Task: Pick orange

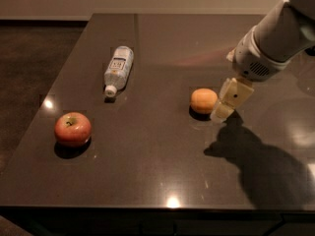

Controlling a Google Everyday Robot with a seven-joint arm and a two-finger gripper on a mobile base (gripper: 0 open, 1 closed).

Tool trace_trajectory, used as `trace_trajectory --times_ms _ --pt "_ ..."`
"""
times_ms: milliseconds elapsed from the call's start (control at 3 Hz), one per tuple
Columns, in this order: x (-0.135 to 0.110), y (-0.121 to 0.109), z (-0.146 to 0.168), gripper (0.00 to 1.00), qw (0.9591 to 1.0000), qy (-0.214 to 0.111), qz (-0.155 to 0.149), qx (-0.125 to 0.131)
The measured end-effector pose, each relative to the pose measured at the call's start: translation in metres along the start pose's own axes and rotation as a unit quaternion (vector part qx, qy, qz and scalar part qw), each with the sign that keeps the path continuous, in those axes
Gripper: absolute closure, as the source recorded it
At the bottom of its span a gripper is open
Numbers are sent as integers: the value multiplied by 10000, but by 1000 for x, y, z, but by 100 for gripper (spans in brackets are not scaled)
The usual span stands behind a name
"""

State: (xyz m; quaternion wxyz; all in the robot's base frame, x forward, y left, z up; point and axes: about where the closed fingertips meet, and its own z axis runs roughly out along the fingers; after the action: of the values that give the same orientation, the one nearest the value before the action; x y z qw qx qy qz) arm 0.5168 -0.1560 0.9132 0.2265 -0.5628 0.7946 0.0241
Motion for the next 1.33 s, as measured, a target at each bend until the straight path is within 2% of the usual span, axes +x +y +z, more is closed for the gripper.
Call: trace_trajectory --times_ms 333,1000,1333 --pt "-3 -6 28 0 9999 -95 27 -70" --pt "-14 0 57 0 9993 -222 -112 -295" --pt "-15 2 64 18 9991 -208 -177 -336"
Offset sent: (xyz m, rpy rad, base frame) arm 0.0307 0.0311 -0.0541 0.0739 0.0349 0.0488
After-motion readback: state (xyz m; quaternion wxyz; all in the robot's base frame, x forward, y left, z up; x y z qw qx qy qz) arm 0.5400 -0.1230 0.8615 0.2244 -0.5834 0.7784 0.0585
